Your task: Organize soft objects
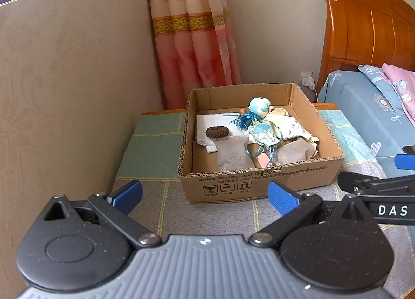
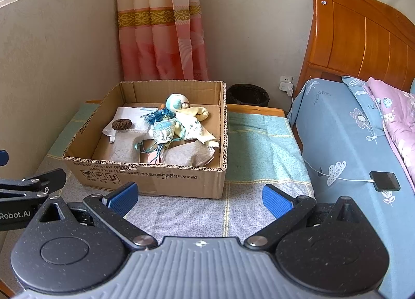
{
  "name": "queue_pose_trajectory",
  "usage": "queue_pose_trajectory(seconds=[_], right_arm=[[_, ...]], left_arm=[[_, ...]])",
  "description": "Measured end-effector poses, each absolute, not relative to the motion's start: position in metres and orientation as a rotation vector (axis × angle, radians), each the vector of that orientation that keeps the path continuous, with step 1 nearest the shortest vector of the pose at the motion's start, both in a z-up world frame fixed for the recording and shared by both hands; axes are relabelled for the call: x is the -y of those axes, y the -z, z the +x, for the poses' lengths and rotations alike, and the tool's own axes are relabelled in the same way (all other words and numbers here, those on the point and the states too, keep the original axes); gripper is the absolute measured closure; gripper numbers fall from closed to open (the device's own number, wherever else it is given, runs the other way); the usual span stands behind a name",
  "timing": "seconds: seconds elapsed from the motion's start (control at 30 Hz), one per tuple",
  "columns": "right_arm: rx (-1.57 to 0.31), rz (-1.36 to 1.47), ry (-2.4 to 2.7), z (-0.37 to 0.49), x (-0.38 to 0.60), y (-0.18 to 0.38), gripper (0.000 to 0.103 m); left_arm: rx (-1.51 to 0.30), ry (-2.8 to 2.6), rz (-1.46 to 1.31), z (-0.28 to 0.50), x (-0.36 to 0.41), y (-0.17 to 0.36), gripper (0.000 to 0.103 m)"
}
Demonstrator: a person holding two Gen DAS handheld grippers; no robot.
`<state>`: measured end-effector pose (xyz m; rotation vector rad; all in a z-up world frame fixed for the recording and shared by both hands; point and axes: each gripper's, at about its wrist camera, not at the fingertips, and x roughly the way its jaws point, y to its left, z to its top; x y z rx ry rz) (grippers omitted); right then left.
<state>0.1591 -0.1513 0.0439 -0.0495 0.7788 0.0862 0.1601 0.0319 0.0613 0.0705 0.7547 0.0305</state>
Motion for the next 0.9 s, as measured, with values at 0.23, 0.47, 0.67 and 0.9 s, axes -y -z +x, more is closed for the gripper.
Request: queue_pose_trajectory(seconds=[0.23,0.47,0.67,0.9], right_arm=[[-0.780,-0.048,-0.085,0.1599,0.1518,-0.0435,0.000],[-0.776,-0.045,-0.084,0.1588,0.1521,-0.0446,0.000],[-0.772,-0.048,-0.084,0.1576,0.1521,-0.0462,0.000],[-0.769,-0.047,-0.086,0.1565,0.1523,-0.0480,0.000]], left_arm=[[-0.752,-0.030,0.071,0.1599,-0.0316,-0.0622,0.001],[-0.753,-0.030,0.074,0.1600,-0.0310,-0.0630,0.001],[-0.749,-0.032,0.075,0.1594,-0.0307,-0.0643,0.001],[-0.745,-0.035,0.074,0.1580,-0.0309,-0.0669,0.001]])
